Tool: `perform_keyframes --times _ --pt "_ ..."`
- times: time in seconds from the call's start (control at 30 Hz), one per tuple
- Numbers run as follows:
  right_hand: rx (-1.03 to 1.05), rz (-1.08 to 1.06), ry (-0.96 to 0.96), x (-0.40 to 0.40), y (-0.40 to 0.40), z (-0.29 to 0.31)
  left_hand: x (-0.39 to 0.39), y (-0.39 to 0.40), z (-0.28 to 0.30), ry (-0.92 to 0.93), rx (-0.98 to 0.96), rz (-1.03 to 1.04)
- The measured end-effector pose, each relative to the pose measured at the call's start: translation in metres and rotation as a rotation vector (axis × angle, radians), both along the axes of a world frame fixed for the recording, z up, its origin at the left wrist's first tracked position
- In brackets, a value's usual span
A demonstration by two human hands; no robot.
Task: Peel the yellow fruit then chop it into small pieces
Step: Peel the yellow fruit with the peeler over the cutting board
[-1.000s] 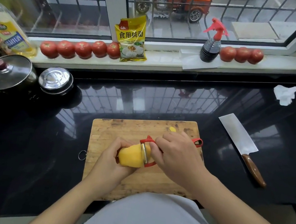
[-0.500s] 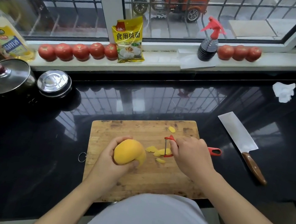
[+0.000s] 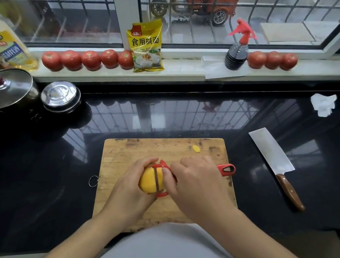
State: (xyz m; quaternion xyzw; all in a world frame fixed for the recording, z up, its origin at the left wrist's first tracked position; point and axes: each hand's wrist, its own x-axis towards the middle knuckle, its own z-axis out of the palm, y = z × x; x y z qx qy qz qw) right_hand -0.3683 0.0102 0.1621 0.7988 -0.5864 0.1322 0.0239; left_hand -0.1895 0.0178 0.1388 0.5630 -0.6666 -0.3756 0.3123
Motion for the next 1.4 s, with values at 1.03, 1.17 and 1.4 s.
perform_keyframes --times 1.03,1.17,1.4 --pt "0.01 -0.056 -0.112 -0.022 0.001 -0.005 -0.009 0.002 -0.001 0.082 -0.132 -0.069" --pt "0.059 -0.032 -0.172 -0.022 0.001 -0.01 -0.008 0.005 -0.007 0.155 -0.032 -0.031" --pt "0.239 -0.212 0.129 -0.071 -0.011 -0.048 0.006 0.005 0.012 0.324 0.113 0.052"
